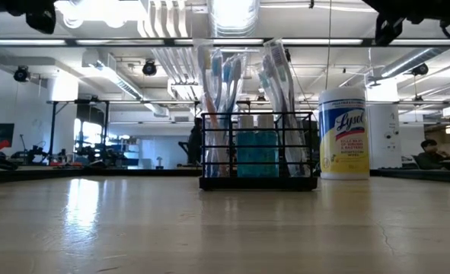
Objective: Pick & Place toothbrushing station
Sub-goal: Return to Home Position
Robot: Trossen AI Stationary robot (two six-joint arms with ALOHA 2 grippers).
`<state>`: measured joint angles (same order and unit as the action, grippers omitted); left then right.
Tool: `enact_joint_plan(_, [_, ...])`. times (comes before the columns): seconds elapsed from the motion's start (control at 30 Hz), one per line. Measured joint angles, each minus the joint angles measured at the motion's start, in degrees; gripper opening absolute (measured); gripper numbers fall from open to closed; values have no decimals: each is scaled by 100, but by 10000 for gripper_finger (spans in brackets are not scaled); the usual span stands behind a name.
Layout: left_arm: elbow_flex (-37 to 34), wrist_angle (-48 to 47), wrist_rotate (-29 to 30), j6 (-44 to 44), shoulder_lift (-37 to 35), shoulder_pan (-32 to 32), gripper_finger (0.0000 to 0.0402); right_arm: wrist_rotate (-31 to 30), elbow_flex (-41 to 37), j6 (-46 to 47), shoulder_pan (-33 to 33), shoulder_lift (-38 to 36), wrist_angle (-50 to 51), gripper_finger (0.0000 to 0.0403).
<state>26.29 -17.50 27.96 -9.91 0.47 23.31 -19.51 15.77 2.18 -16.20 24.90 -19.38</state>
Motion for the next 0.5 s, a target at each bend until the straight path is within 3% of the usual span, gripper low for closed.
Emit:
enact_joint_plan(0.23, [-636,951,6,0,23,-8,1,29,-567,442,453,-636,-51,8])
enact_joint_plan(0.4, [-906,1099,-33,-55,-31,-9,1,161,-914,566,635,-996,-144,8])
enact_joint_plan(0.5, [-1016,1361,-378,-91,-31,-9,2,162,-1156,559,635,-1184,-354,8])
